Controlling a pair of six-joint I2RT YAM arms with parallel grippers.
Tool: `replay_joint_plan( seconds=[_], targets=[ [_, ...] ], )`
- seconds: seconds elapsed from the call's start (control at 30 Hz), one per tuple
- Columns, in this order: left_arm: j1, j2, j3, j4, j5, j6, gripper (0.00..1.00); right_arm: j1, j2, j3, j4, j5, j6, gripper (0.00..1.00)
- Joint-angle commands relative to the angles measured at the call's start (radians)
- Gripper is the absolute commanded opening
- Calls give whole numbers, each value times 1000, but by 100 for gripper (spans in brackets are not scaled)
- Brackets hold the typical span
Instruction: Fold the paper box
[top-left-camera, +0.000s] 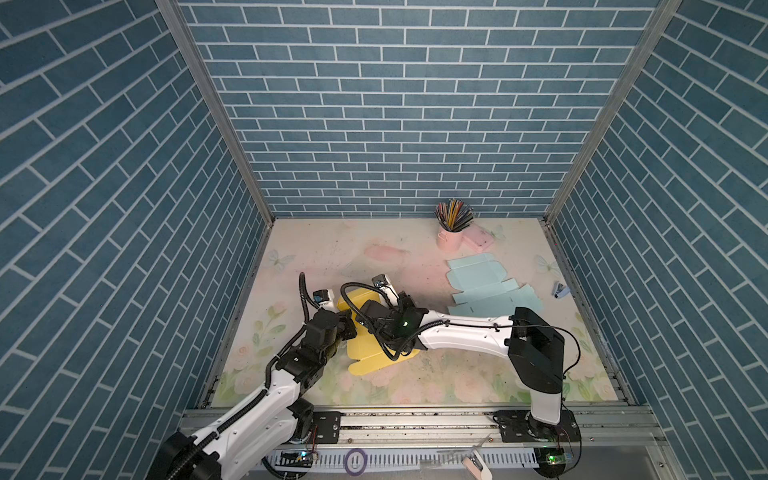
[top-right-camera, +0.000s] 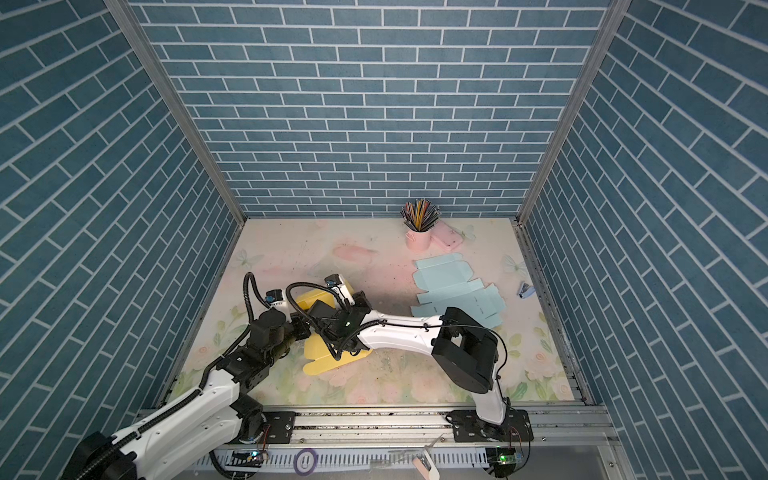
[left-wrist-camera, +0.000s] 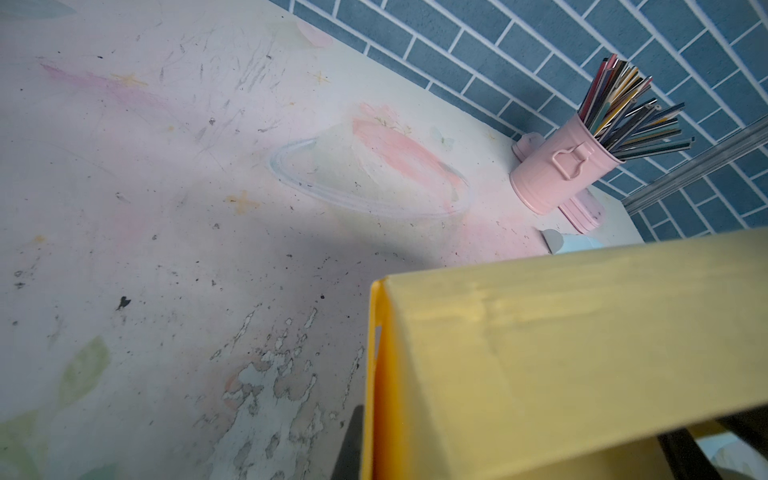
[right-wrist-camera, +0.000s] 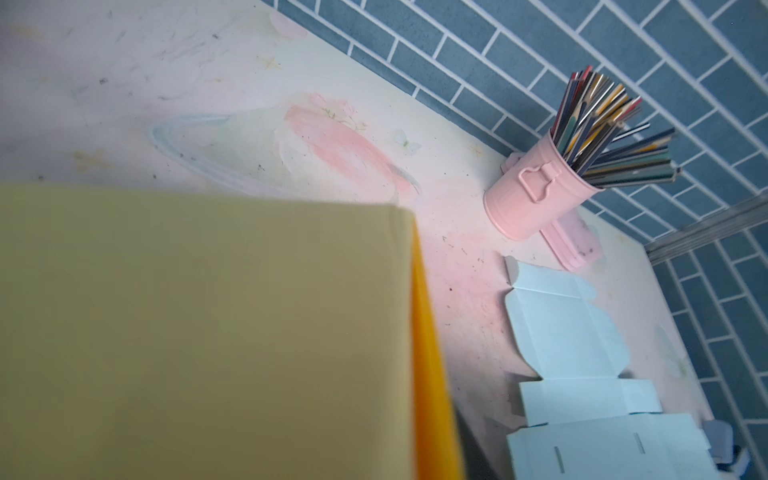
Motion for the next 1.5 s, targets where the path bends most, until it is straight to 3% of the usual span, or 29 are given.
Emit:
replay_joint_plan(
  seconds=[0.0,0.13,0.2,0.5,0.57,0.63,0.73,0.9,1.17,1.47],
  targets=[
    [-5,4,-1,19,-9,12,0,13,-117,-60,68,-7,-44,51],
    [-4,8,7,-2,-35,58,0,32,-282,-223,237,-126,-95,70],
    [-5,6,14,-19,-47,79,0,39,-364,-309,328,-220,-123,74],
    [-4,19,49,-67,-49,173,0,27,-649,-533,524,-546,-212,74],
    [-4,46,67,-51,-7,227,0,-21,-675,-538,505,-623,-199,74],
    [-7,98,83,-21,56,309,0,-137,-692,-530,477,-806,-132,74],
    [-24,166,80,67,167,427,0,-285,-674,-490,444,-1065,-83,74],
    [-119,248,77,208,200,532,0,-383,-548,-396,374,-1217,-74,73],
    [-173,438,102,380,229,594,1,-409,-296,-292,323,-1304,-57,69],
    [-179,591,119,492,192,626,2,-420,-206,-338,340,-1351,-46,63]
  ],
)
